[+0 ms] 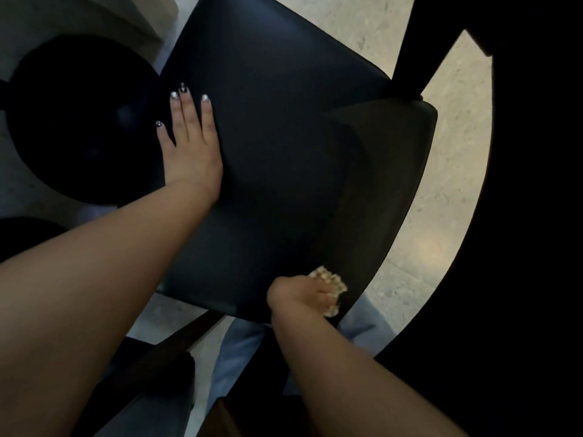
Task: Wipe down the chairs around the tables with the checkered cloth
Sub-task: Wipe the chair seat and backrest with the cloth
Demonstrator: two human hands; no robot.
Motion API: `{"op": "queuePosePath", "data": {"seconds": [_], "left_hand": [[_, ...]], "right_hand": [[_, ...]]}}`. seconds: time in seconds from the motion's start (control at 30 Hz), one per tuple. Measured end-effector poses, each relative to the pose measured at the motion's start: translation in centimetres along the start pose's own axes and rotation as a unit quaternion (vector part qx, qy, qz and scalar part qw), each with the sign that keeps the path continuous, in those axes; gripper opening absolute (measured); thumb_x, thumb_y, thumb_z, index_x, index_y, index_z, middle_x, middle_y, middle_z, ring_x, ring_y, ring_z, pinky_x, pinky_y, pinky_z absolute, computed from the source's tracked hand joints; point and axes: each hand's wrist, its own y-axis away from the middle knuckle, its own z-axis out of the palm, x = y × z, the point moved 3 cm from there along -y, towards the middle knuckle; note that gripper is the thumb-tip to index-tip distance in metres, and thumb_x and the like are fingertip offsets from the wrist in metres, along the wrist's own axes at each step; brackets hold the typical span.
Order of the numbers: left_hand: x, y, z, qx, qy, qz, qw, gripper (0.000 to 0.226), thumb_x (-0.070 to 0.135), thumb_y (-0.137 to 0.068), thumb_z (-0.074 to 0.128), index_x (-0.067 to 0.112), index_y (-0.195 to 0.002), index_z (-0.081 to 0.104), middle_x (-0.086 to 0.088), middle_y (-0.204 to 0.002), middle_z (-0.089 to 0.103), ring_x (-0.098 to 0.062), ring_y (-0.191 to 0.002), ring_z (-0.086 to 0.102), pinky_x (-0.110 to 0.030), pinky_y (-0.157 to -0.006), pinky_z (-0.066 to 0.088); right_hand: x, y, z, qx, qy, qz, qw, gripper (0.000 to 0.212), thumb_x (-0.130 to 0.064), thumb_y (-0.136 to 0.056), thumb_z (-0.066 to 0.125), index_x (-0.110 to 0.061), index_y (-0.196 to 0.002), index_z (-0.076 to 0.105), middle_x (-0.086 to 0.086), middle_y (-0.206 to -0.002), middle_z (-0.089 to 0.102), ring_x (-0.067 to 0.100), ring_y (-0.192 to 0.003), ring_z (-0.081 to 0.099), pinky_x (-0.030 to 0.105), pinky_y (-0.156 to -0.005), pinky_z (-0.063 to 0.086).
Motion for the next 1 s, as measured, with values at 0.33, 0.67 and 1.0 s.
{"op": "queuePosePath", "data": {"seconds": [0.33,0.67,1.0], "left_hand": [[-1.5,0.8,0.7,0.052,0.019,0.036,0.998,0.080,-0.001,-0.092,0.038,0.011,-0.152,-0.014,-0.017,-0.160,-0.014,-0.033,-0.148,-0.010,-0.056,-0.117,0.012],[-2.7,1.9,1.5,0.067,0.124,0.020,0.990,0.103,-0.012,-0.073,0.061,0.019,-0.154,0.007,-0.013,-0.162,-0.002,-0.027,-0.149,-0.006,-0.055,-0.117,0.005],[-5.7,1.5,1.4,0.114,0.286,-0.016,0.951,0.082,-0.010,-0.070,0.051,0.007,-0.148,0.032,-0.009,-0.161,0.014,-0.024,-0.149,0.010,-0.046,-0.121,0.014]], "right_hand": [[-17.2,-4.6,-9.0,0.075,0.012,-0.473,0.878,0.068,0.006,-0.087,0.042,-0.008,-0.150,0.021,0.014,-0.159,0.008,0.026,-0.147,0.006,0.000,-0.104,-0.007],[-12.5,-0.2,-0.2,0.061,0.135,-0.658,0.739,0.053,0.019,-0.079,0.042,0.013,-0.131,0.047,0.031,-0.141,0.039,0.043,-0.137,0.030,0.048,-0.118,0.014],[-24.3,-2.7,-4.7,0.033,0.118,-0.698,0.706,0.063,0.010,-0.076,0.041,0.009,-0.139,0.038,0.028,-0.149,0.029,0.041,-0.140,0.024,0.040,-0.116,0.017]]}}
